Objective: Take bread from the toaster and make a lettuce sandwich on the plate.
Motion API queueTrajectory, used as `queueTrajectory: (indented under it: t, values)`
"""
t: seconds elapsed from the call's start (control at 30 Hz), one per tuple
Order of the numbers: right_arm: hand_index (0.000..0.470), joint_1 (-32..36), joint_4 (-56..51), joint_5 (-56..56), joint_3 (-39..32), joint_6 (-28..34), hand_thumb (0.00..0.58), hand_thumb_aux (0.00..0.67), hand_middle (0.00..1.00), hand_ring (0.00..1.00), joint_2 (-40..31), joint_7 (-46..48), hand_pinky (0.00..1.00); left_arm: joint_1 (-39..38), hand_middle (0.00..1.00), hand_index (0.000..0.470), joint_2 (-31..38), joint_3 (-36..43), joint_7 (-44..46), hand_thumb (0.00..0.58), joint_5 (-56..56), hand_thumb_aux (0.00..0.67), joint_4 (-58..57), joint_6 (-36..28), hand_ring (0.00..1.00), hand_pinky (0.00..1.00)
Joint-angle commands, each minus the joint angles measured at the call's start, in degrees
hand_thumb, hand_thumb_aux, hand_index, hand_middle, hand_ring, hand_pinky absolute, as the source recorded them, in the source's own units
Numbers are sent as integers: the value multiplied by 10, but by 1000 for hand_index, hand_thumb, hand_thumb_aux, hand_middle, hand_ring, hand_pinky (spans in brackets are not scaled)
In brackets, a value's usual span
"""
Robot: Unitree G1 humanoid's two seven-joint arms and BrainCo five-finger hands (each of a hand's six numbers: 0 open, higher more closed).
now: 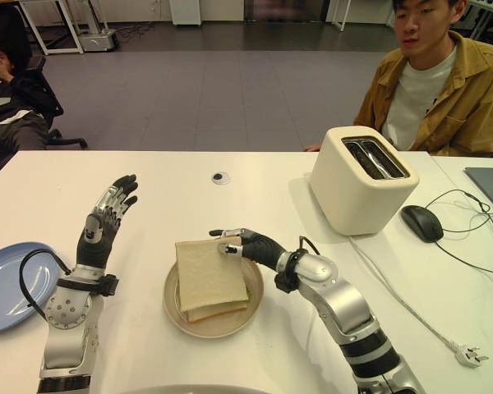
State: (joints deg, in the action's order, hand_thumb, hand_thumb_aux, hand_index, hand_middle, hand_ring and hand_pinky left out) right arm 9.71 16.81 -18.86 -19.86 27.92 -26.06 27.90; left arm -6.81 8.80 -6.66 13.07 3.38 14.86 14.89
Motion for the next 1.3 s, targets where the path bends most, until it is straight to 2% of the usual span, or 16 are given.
queueTrajectory:
  t: [0.03,0.1,0.13,0.17,0.2,0.4,0.53,0.67,0.7,0.73,0.77,0.8,0.83,1.0,1.13,1.3]
  values:
    - [470,-4,-17,44,-6,-19,580,670,0,0,1,4,0,-2,0,0,5,6,0,0,1,0,6,-10,0,0]
    - [470,-1,-32,70,-8,-33,580,670,0,0,1,1,0,-2,0,0,6,7,0,0,2,0,6,-10,0,0]
    - [450,1,-43,87,-8,-45,579,641,0,0,3,-4,0,-2,0,0,6,7,-1,0,2,0,6,-11,0,0]
    - [260,3,-52,97,-7,-54,464,370,0,0,5,-6,0,-2,0,0,7,8,-1,0,2,0,6,-11,0,0]
    - [0,4,-58,106,-5,-64,0,0,0,0,9,-8,0,-1,0,0,7,8,-1,0,2,0,7,-11,0,0]
    - [0,13,-58,116,25,-105,0,0,0,0,36,-13,0,-5,0,0,10,11,0,0,4,0,13,-12,0,0]
    - [0,28,-32,95,79,-138,0,0,0,0,59,-26,0,-8,0,0,13,13,0,0,2,0,22,-12,0,0]
    - [6,23,32,-49,165,-177,14,8,0,0,90,28,0,-26,0,0,56,33,77,0,52,0,57,-27,0,0]
    - [273,12,43,-84,172,-172,478,389,306,306,85,56,306,-36,357,107,72,41,109,234,76,152,68,-32,357,357]
    - [470,-8,54,-103,166,-172,580,670,702,702,67,96,702,-49,1000,470,91,54,145,580,96,670,81,-37,1000,1000]
    - [470,-31,64,-106,151,-176,580,670,886,886,44,136,886,-64,1000,470,111,70,179,580,111,670,95,-41,1000,1000]
    - [470,-55,72,-106,135,-177,580,670,973,973,24,173,973,-77,1000,470,128,84,207,580,124,670,107,-50,1000,1000]
    - [470,-80,81,-97,110,-182,580,670,1000,1000,-6,217,1000,-90,1000,470,146,103,236,580,135,670,123,-62,1000,1000]
    - [470,-153,85,4,5,-233,580,670,1000,1000,-113,344,1000,-139,1000,470,228,199,324,580,89,670,170,-98,1000,1000]
    - [470,-161,62,129,-62,-290,580,670,1000,1000,-134,343,1000,-147,1000,470,279,254,342,580,-22,670,179,-103,1000,1000]
    - [470,-149,36,230,-102,-331,580,670,1000,1000,-104,287,1000,-112,1000,470,284,308,310,580,-183,670,150,-103,1000,1000]
